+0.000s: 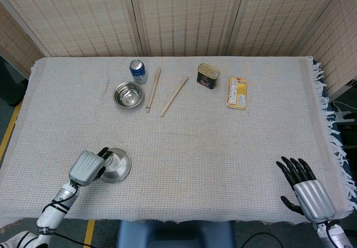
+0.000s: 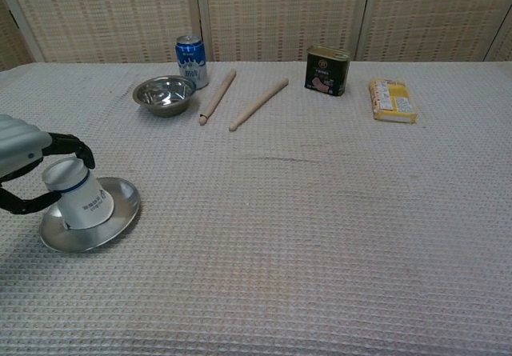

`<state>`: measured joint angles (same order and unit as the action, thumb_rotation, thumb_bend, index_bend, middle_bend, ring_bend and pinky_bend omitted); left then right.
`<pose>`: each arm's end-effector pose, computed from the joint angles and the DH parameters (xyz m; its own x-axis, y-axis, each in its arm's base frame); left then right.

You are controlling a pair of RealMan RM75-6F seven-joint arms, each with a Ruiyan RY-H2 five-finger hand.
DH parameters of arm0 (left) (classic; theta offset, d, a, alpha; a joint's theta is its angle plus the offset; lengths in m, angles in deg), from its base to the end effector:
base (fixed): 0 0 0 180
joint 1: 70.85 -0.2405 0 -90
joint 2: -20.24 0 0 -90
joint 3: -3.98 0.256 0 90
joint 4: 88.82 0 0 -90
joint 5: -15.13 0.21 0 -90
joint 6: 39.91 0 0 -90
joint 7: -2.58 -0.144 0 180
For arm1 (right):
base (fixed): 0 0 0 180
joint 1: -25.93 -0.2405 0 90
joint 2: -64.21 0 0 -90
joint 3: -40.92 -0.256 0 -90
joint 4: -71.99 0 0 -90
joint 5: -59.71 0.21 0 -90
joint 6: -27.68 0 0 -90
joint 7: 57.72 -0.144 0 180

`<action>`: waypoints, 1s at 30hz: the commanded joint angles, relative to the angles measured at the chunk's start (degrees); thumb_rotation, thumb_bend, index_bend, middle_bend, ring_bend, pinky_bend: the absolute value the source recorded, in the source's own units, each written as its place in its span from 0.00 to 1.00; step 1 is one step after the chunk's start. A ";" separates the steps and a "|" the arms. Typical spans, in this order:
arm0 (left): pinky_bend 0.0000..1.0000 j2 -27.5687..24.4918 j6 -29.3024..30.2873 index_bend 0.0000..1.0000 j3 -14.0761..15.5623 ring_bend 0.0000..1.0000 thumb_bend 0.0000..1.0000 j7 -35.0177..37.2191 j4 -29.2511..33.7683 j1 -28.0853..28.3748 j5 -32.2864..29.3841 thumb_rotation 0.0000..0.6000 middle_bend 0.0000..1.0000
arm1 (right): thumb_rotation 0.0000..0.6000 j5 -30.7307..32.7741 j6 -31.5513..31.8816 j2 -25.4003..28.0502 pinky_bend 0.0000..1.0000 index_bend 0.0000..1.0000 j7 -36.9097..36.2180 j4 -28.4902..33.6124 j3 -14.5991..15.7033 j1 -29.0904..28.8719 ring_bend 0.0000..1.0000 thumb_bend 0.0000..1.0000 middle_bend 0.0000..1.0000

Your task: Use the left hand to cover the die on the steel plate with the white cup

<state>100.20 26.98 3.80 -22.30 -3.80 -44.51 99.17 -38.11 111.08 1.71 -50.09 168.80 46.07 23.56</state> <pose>-0.2408 0.2672 0.0317 0.6996 0.0948 0.7083 0.6755 -0.4110 -0.6122 -0.2891 -0.1332 0.1294 0.4868 -0.1637 0.8580 -0.8693 -0.1868 0.4576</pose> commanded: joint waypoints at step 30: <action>0.97 -0.45 -0.50 0.70 -1.05 0.83 0.52 -2.77 -0.15 0.06 -0.67 1.00 0.98 | 1.00 0.85 -0.99 -0.14 0.00 0.00 1.19 0.67 0.27 0.14 0.00 0.14 0.00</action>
<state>99.67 26.35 2.90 -23.96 -3.43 -44.30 99.10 -37.22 110.15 1.57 -48.91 169.46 46.30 23.71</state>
